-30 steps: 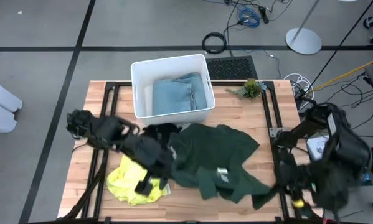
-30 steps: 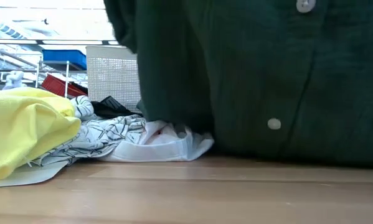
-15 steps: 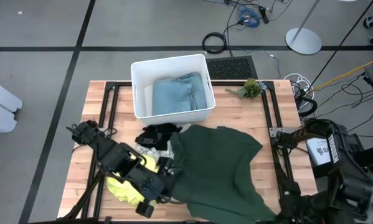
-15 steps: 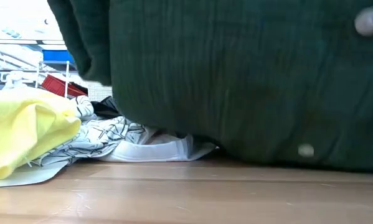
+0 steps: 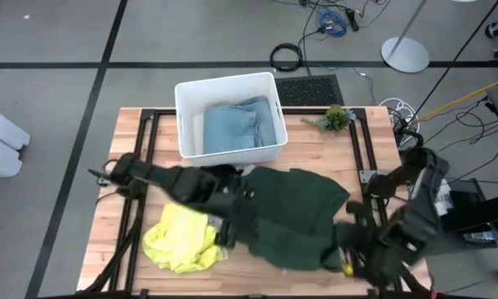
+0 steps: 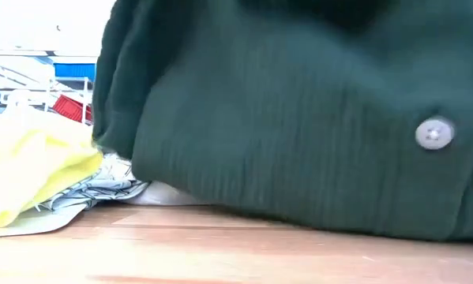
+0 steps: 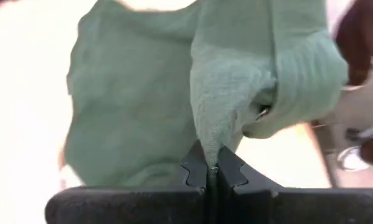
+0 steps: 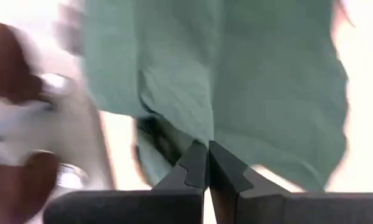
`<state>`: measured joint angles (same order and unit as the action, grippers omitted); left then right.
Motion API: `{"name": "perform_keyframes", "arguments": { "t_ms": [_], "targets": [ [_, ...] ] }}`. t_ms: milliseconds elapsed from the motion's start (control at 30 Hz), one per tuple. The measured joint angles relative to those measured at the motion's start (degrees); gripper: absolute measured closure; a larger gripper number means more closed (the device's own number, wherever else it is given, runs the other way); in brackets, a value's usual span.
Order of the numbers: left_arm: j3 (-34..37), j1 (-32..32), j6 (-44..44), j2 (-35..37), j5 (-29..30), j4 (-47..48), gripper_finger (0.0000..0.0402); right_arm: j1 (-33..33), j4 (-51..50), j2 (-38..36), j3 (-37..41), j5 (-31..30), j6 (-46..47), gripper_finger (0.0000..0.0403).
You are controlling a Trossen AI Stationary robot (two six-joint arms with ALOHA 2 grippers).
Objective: Fold laundry
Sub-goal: Fold the green polo shirt
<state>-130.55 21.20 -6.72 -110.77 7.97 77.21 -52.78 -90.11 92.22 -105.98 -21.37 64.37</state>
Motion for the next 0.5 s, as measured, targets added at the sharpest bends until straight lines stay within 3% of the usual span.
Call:
{"name": "perform_keyframes", "arguments": {
  "t_ms": [233,500],
  "targets": [
    [5.93,-10.50,4.24,-0.06,-4.33,0.12,0.0401,9.59,2.41,-12.92,22.40,3.73,3.18,0.0403],
    [17.98,-21.24,6.04,-0.08,-14.69,-8.81,0.0401,19.30,1.88,-28.88,36.93,3.87,8.33,0.0403]
  ]
}}
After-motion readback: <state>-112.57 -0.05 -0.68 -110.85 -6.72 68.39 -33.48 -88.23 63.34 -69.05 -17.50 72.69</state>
